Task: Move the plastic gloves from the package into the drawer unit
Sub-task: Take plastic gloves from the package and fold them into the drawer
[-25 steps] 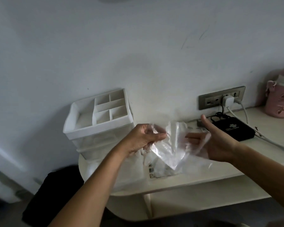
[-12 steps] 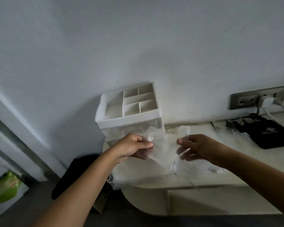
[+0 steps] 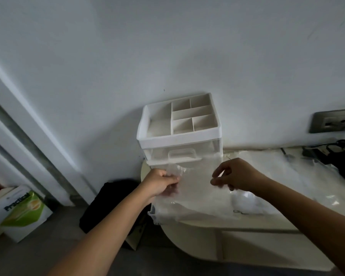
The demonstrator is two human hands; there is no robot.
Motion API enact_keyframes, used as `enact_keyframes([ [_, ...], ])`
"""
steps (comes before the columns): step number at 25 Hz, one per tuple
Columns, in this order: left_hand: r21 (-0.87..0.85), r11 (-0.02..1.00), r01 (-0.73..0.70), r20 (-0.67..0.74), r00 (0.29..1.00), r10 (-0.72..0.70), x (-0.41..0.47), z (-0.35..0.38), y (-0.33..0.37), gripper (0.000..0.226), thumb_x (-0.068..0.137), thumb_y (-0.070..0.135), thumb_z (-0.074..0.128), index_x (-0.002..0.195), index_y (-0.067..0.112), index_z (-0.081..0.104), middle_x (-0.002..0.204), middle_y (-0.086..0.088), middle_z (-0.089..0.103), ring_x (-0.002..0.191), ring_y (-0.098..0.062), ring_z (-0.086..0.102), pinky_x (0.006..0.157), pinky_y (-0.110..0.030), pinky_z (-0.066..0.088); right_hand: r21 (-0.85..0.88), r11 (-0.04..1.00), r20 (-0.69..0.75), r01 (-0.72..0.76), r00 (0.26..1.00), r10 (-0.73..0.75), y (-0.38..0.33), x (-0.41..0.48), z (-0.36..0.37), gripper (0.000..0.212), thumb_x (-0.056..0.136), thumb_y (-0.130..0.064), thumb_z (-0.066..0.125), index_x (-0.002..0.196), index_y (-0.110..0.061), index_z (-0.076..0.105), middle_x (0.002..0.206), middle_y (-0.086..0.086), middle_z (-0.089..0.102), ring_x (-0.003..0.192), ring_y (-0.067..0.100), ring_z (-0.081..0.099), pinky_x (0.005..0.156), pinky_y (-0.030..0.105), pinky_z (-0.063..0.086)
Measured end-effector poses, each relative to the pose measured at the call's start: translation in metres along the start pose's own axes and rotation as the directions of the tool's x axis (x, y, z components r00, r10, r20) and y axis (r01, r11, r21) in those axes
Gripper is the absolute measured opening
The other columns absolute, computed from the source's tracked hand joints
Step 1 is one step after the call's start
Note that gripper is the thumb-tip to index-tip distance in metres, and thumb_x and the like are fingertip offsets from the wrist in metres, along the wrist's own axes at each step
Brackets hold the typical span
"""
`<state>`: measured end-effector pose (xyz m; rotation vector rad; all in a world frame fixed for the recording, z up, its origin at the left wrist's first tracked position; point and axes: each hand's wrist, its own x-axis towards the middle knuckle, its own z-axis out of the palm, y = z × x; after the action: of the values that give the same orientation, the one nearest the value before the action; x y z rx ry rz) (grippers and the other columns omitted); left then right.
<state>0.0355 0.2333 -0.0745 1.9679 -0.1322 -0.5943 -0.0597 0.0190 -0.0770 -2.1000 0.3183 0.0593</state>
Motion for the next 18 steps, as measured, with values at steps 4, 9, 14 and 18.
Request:
enact_keyframes([
  [4, -0.031, 0.997, 0.070, -0.072, 0.995, -0.072, 0.005, -0.003, -0.016, 0.008, 0.089, 0.006, 0.064, 0.082, 0.003, 0.063, 0.071, -0.013, 0.070, 0.055, -0.020, 0.068, 0.054, -0.029, 0.058, -0.294, 0.955, -0.243, -0.030, 0.969, -0.044, -0.012, 0.007, 0.003, 0.025, 0.082, -0.037, 0.070, 0.079, -0.013, 0.064, 0.068, -0.003, 0.067, 0.055, 0.009, 0.058, 0.058, 0.025, 0.046],
  [9, 0.148, 0.985, 0.083, -0.194, 0.980, -0.053, 0.019, 0.003, -0.026, 0.014, 0.089, 0.013, 0.064, 0.093, 0.000, 0.065, 0.089, -0.017, 0.070, 0.075, -0.027, 0.068, 0.070, -0.035, 0.058, -0.616, 0.737, -0.208, 0.278, 0.846, -0.492, -0.044, -0.018, 0.031, 0.025, 0.092, -0.042, 0.052, 0.081, -0.020, 0.046, 0.074, -0.008, 0.048, 0.067, 0.010, 0.046, 0.063, 0.023, 0.035],
  [14, 0.354, 0.933, 0.067, -0.219, 0.976, 0.013, 0.016, 0.005, -0.023, 0.017, 0.089, 0.016, 0.061, 0.083, 0.001, 0.065, 0.080, -0.011, 0.068, 0.067, -0.020, 0.065, 0.052, -0.018, 0.047, -0.492, 0.783, 0.155, 0.379, 0.924, -0.350, -0.022, -0.005, 0.072, 0.040, 0.097, -0.009, 0.041, 0.135, -0.018, 0.049, 0.139, 0.001, 0.051, 0.125, 0.013, 0.048, 0.104, 0.018, 0.031],
  [18, 0.585, 0.811, 0.025, -0.233, 0.963, 0.138, 0.013, 0.001, -0.027, 0.026, 0.089, 0.017, 0.061, 0.066, 0.009, 0.052, 0.065, 0.000, 0.052, 0.059, -0.011, 0.052, 0.042, -0.010, 0.034, -0.546, 0.755, 0.288, 0.362, 0.928, -0.236, -0.010, 0.012, 0.066, 0.049, 0.098, -0.010, 0.040, 0.146, -0.017, 0.032, 0.153, 0.000, 0.031, 0.139, 0.016, 0.030, 0.110, 0.019, 0.017],
])
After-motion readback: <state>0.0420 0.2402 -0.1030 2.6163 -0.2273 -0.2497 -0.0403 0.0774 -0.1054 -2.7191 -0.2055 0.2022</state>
